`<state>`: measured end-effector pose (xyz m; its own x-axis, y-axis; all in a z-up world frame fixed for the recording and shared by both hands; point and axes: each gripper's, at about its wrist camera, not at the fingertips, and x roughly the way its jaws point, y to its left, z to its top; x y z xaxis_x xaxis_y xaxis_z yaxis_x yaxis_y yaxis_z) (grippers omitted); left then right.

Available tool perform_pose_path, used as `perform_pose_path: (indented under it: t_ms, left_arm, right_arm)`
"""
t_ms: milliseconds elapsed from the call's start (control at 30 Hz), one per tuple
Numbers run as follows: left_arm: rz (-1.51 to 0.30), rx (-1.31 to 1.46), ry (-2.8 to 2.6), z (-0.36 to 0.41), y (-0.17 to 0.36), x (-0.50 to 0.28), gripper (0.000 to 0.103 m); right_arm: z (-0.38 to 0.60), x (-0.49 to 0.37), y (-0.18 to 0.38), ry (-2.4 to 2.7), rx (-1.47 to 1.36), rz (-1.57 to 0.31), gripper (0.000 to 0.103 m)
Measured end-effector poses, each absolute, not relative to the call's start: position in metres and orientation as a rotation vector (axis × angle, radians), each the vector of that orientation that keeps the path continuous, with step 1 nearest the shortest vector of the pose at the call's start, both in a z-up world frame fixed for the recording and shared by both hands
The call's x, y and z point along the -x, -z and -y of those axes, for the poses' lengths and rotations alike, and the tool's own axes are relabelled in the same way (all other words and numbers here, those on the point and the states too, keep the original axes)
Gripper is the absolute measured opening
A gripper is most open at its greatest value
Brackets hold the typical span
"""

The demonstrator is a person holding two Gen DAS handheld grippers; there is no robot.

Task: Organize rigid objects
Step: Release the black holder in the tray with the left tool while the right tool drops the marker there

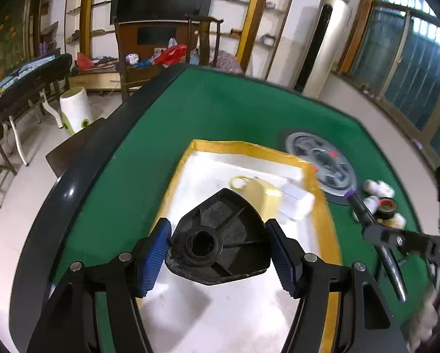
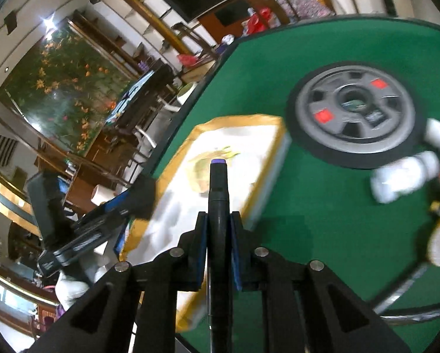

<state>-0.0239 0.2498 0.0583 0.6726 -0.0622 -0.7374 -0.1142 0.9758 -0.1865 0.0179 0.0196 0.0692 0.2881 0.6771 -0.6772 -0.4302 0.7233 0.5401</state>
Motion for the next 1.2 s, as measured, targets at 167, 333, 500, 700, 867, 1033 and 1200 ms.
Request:
perform_pose_path:
  t_ms: [167, 333, 500, 700, 867, 1033, 1200]
  left_arm:
    - [-0.901, 0.215, -0.043, -0.258, -0.04, -0.014, 0.069]
    - [-0.916, 0.187, -0.067, -0.259, -0.032, -0.035, 0.07]
    - [-0.908, 0.241, -0.053, -0.268, -0.032, -0.044, 0.07]
    - [-0.902, 0.306, -0.008, -0.278, -0.038, -0.034, 0.07]
    - [-0.852, 0.305, -0.001, -0.28, -0.058, -0.014, 0.07]
    - [-0.795, 0.325, 0.029, -0.286, -0.074, 0.018, 0.072]
    - [-0.756, 0.385, 0.03, -0.297, -0.082, 0.052, 0.072]
  right_arm:
    - [-0.058, -0.036, -0.054, -0.726, -0.321, -1.11, 0.014]
    - [-0.074, -0.061, -0.039, -0.658, -0.37, -1.146, 0.014]
    - [-0.083, -0.08, -0.031, -0.602, -0.405, -1.167, 0.014]
    - [-0.096, -0.088, -0.031, -0.574, -0.356, -1.154, 0.014]
    - [-0.099, -0.093, -0.031, -0.545, -0.321, -1.137, 0.015]
    - [-0.098, -0.089, -0.041, -0.517, -0.279, -1.078, 0.043]
    - [-0.095, -0.079, -0.06, -0.531, -0.246, -1.003, 0.05]
